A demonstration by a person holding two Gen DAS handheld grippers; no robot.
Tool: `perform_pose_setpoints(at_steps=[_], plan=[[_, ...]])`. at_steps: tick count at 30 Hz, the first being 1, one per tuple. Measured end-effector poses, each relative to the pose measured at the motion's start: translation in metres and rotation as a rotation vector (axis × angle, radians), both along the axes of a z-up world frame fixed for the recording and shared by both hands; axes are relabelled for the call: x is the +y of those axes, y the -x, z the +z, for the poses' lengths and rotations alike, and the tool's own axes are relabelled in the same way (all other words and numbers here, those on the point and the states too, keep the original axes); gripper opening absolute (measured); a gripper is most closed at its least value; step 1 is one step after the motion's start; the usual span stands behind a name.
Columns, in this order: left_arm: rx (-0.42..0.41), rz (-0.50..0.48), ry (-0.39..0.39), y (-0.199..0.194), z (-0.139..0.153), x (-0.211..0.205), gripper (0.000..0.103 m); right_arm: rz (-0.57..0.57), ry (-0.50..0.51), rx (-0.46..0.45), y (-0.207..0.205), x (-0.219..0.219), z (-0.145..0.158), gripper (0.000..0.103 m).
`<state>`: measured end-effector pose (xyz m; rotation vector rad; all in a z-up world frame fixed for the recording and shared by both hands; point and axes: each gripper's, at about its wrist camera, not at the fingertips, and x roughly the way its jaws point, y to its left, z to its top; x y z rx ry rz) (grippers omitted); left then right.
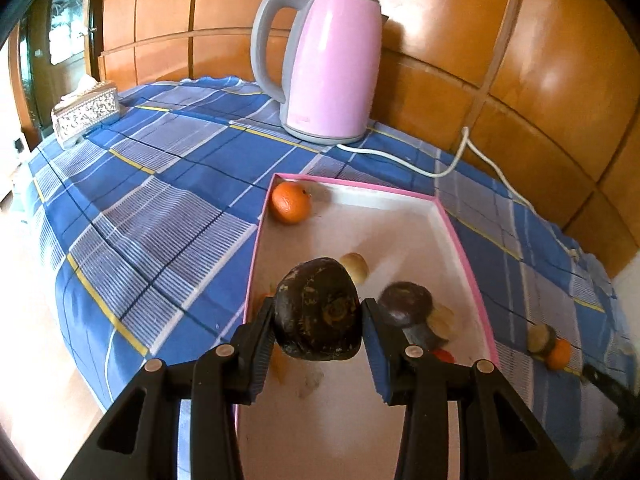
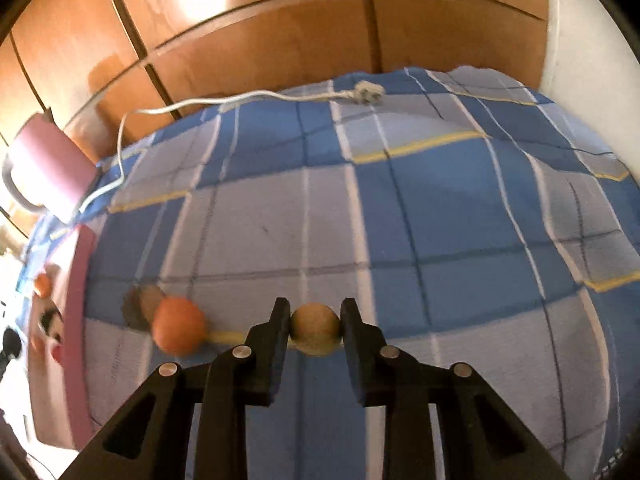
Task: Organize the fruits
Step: 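Drop the dark fruit into the tray while the right tool lifts the beige potato, then carry the small beige potato into the tray and open the right gripper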
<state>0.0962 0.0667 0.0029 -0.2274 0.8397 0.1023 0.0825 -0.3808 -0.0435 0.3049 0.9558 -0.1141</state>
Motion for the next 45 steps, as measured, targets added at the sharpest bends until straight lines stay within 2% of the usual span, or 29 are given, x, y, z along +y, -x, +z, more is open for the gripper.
perform_pose_setpoints(at_steps=[13, 18, 25, 34, 45], plan=[[-0.034, 0.005, -0.06, -0.001, -0.006, -0.01, 0.043, 0.011, 0.061, 0.001, 0.017, 0.008, -0.014, 0.026], [-0.06, 0.0, -0.073, 0.004, -0.002, -0.014, 0.051, 0.027, 0.063, 0.005, 0.018, 0.009, -0.016, 0.026], [-0.082, -0.007, -0.069, 0.017, 0.004, -0.019, 0.062, 0.032, 0.125, -0.005, 0.021, 0.018, -0.019, 0.026], [-0.08, -0.023, -0.067, 0.03, 0.006, -0.027, 0.069, 0.034, 0.121, -0.026, 0.025, 0.017, -0.019, 0.026], [-0.1, -0.024, -0.095, 0.048, 0.012, -0.031, 0.072, 0.021, 0.118, -0.029, 0.025, 0.018, -0.016, 0.026]])
